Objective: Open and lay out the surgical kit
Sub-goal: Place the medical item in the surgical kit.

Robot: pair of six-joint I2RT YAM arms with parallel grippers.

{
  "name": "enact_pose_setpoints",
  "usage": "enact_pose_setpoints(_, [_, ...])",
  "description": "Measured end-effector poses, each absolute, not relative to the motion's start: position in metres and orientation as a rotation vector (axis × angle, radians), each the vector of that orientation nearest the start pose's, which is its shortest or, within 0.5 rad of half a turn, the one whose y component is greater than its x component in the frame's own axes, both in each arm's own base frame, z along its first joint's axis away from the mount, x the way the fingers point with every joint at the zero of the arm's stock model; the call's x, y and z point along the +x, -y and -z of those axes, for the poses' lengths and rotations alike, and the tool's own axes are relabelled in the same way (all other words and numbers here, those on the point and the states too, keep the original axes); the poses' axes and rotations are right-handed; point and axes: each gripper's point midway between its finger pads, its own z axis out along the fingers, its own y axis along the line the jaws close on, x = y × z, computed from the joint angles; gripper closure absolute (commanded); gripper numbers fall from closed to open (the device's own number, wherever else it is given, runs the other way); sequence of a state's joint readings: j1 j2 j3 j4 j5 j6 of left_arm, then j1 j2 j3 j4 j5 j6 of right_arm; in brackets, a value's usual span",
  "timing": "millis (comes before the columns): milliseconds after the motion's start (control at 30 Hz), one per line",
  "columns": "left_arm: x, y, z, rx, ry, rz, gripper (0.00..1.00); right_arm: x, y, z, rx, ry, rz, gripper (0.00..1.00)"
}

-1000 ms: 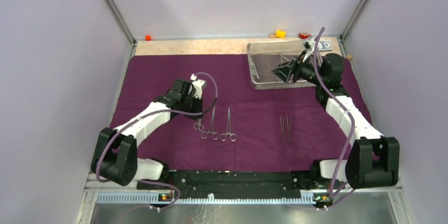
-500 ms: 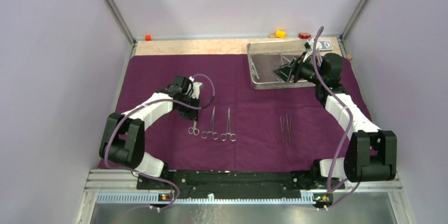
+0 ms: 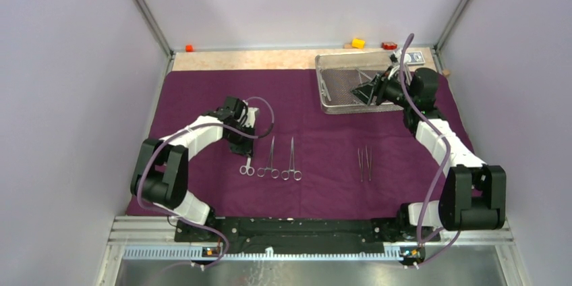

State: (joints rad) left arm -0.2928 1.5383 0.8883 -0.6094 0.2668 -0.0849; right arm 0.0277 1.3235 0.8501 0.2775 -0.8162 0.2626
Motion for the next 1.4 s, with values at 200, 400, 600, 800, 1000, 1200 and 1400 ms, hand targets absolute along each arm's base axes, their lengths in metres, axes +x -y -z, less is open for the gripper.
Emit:
enact_pose_setpoints(200, [0.251,0.125,-0.027,0.313,-2.862,0.456,0.96,0.372,-0.145,-0.234,-0.397,-1.755,-0.925,0.44])
enact_pose_setpoints(400, [0.252,0.122,-0.026,0.292,-2.866,0.453,0.88,0.373,-0.143,-0.234,-0.392,-1.756,-0.921,0.44])
enact_pose_setpoints(600, [0.251,0.122,-0.022,0.272,-2.884,0.456,0.86,0.374,-0.143,-0.231,-0.389,-1.763,-0.924,0.44])
enact_pose_setpoints(800, [0.251,0.122,-0.020,0.256,-2.895,0.466,0.85,0.374,-0.143,-0.230,-0.388,-1.765,-0.925,0.44])
enact_pose_setpoints(1000, [0.250,0.123,-0.020,0.246,-2.898,0.477,0.84,0.374,-0.144,-0.230,-0.389,-1.765,-0.925,0.44])
enact_pose_setpoints(1200, [0.250,0.124,-0.020,0.241,-2.900,0.491,0.77,0.374,-0.143,-0.230,-0.388,-1.765,-0.925,0.44])
enact_pose_setpoints(1400, [0.251,0.125,-0.020,0.239,-2.899,0.499,0.73,0.374,-0.143,-0.230,-0.388,-1.765,-0.925,0.44])
